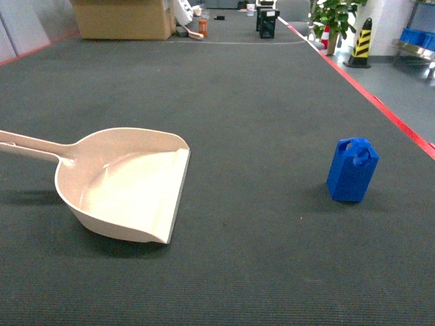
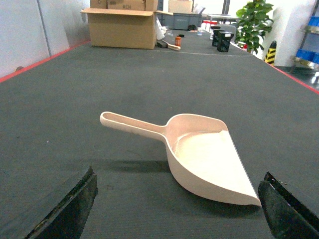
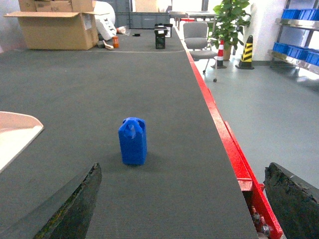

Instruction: Place part in tray to right shelf

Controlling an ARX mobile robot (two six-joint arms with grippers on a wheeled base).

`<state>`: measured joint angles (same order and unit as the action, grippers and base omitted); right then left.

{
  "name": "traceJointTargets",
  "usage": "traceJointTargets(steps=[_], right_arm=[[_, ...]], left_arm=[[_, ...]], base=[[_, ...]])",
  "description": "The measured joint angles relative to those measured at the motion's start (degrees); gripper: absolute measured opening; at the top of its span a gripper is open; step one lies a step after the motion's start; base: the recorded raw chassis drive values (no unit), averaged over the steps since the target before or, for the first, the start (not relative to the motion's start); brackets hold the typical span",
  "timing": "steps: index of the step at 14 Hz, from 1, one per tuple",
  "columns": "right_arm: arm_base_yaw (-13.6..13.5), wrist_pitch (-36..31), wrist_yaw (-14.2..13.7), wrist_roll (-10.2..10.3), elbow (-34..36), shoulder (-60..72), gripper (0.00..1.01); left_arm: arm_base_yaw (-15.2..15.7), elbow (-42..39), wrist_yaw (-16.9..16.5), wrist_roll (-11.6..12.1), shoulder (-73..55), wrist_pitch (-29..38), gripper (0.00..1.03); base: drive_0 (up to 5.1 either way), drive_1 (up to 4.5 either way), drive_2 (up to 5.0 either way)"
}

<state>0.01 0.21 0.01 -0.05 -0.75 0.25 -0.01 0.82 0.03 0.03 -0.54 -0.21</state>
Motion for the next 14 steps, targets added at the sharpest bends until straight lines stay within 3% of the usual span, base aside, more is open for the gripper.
traceJointTargets(steps=[14], right_arm=[[0.0, 0.0, 0.0, 0.0, 0.0, 0.0, 0.98]], left_arm=[[0.0, 0.0, 0.0, 0.0, 0.0, 0.0, 0.98]], base=[[0.0, 0.00, 0.0]])
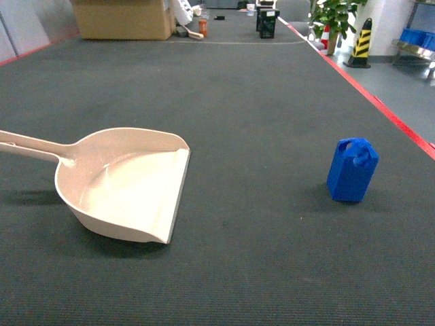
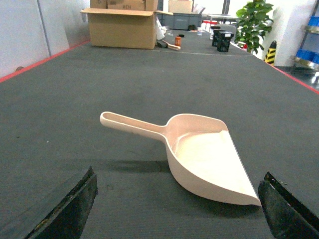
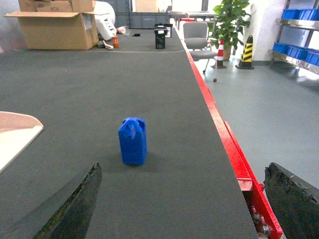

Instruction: Place part in tray to right shelf

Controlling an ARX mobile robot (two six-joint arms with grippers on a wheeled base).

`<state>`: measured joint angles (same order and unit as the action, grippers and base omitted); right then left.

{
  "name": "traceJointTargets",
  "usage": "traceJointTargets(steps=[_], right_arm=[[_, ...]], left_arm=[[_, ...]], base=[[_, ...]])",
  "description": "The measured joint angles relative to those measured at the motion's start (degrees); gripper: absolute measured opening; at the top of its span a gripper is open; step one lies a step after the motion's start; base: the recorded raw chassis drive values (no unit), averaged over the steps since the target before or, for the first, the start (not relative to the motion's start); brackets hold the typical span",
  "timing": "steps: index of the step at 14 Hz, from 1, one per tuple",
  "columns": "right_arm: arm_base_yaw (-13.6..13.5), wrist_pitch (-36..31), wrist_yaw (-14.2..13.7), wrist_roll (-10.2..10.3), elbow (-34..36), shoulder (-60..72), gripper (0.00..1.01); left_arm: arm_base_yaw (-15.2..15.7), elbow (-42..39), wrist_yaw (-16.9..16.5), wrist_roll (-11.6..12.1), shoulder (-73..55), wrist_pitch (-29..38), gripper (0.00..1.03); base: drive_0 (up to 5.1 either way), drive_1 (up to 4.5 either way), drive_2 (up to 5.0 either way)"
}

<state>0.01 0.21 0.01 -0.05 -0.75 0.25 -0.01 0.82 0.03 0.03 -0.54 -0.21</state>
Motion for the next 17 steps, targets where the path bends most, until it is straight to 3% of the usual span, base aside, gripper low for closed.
traceJointTargets(steps=[17], right_arm=[[0.0, 0.0, 0.0, 0.0, 0.0, 0.0, 0.98]], left_arm=[[0.0, 0.0, 0.0, 0.0, 0.0, 0.0, 0.98]], base=[[0.0, 0.00, 0.0]])
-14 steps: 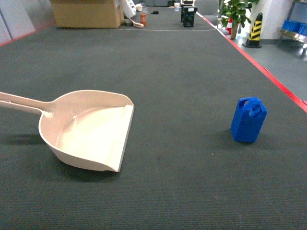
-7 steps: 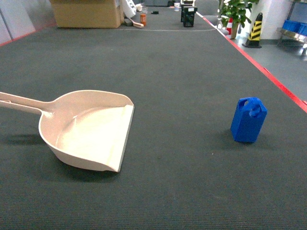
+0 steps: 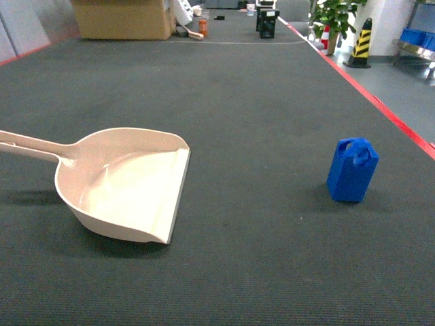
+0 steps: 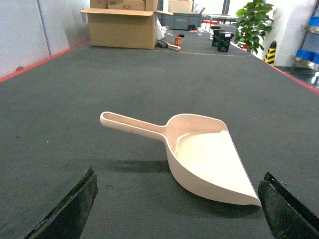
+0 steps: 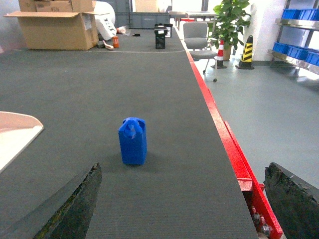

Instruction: Place part in tray to right shelf

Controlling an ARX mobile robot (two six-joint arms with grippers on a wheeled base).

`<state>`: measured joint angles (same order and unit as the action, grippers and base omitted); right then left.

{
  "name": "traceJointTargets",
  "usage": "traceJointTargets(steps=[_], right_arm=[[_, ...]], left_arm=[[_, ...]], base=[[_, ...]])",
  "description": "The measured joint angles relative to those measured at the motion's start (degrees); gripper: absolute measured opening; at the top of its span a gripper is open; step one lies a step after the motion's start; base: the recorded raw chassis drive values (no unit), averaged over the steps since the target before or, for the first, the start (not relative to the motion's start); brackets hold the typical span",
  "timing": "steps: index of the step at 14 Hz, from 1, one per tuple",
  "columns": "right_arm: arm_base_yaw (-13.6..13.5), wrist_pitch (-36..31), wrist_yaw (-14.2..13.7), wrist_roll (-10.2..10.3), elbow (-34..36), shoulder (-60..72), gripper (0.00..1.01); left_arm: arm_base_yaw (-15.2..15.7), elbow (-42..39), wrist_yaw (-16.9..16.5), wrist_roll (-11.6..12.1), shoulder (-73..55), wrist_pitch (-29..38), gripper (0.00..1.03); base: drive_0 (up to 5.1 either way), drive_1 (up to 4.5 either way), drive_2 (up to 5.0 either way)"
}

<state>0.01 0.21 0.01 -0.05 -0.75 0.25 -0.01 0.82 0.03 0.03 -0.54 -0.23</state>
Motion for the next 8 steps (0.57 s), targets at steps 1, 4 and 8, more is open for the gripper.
traceJointTargets(steps=[1, 4, 8], right_arm=[[0.0, 0.0, 0.0, 0.0, 0.0, 0.0, 0.98], [0.0, 0.0, 0.0, 0.0, 0.0, 0.0, 0.98], [0.0, 0.0, 0.0, 0.0, 0.0, 0.0, 0.98]], left_arm=[[-1.1, 1.0, 3.3, 0.2, -1.1, -4.2, 0.98], [1.7, 5.0, 0.7, -7.4, -20.5, 4.2, 0.98], [5.1, 13.3, -9.1, -28.6, -54.3, 32.0, 0.98]], base=[[0.0, 0.00, 0.0], [0.0, 0.00, 0.0], [0.0, 0.00, 0.0]])
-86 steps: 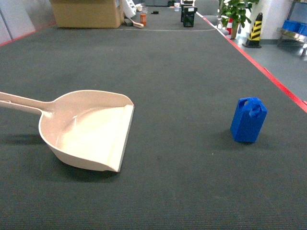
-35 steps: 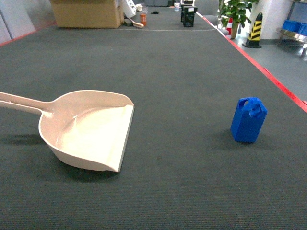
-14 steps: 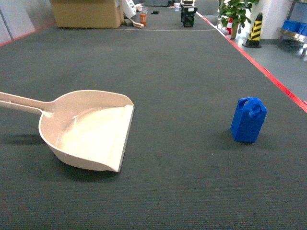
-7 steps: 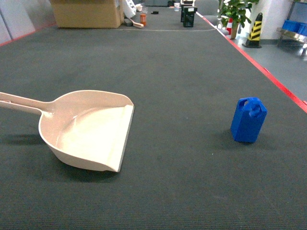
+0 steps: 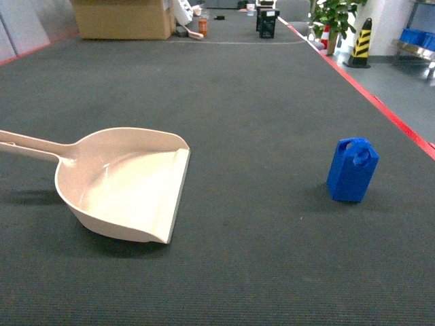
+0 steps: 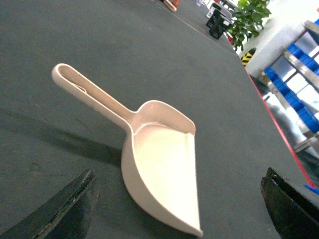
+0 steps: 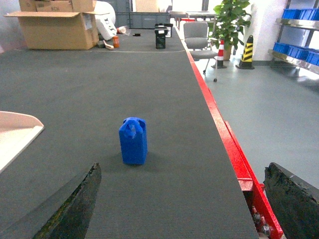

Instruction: Place part in tray to right shelf

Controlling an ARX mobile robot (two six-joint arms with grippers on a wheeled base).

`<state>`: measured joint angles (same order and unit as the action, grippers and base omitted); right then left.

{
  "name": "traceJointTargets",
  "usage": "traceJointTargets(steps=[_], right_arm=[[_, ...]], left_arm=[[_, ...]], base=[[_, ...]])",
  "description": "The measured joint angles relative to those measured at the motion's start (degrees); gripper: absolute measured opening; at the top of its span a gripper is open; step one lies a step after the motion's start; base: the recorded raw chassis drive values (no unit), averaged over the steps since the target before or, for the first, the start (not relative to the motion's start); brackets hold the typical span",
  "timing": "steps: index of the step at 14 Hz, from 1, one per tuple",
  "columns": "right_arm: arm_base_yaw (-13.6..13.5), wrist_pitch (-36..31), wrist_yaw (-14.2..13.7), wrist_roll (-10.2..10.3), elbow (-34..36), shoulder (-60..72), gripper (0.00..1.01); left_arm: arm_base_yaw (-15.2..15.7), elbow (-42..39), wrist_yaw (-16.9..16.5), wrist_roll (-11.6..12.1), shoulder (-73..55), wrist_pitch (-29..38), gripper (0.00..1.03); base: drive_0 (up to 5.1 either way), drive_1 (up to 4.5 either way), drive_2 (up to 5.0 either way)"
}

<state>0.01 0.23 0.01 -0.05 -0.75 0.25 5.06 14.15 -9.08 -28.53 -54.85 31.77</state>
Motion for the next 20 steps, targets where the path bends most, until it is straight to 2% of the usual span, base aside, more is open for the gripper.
traceJointTargets(steps=[1, 2, 5, 10, 15, 16, 20], right_arm=[[0.0, 0.0, 0.0, 0.0, 0.0, 0.0, 0.98], [0.0, 0.0, 0.0, 0.0, 0.0, 0.0, 0.98], [0.0, 0.0, 0.0, 0.0, 0.0, 0.0, 0.98], [0.0, 0.0, 0.0, 0.0, 0.0, 0.0, 0.98], [0.0, 0.0, 0.0, 0.0, 0.0, 0.0, 0.98], [0.0, 0.0, 0.0, 0.0, 0.0, 0.0, 0.98], [0.0, 0.0, 0.0, 0.0, 0.0, 0.0, 0.98]], left_arm=[[0.2, 3.0, -0.2, -4.9, -9.9, 6.6, 0.98], [0.6, 5.8, -0.6, -8.5, -17.4, 11.0, 0.98], [2.4, 11.7, -1.2, -14.7, -33.2, 16.6, 0.98], [3.4, 19.6, -1.3, -19.1, -46.6, 20.5, 0.98], [3.0, 30.2, -0.6, -23.1, -56.6, 19.5, 0.98], [3.7, 35.9, -0.2, -25.3, -61.6, 18.9, 0.98], [4.7, 41.2, -1.3, -29.6, -67.9, 21.2, 0.97]], base=[[0.0, 0.00, 0.0], [0.0, 0.00, 0.0], [0.0, 0.00, 0.0], [0.0, 0.00, 0.0], [0.0, 0.00, 0.0], [0.0, 0.00, 0.0], [0.0, 0.00, 0.0]])
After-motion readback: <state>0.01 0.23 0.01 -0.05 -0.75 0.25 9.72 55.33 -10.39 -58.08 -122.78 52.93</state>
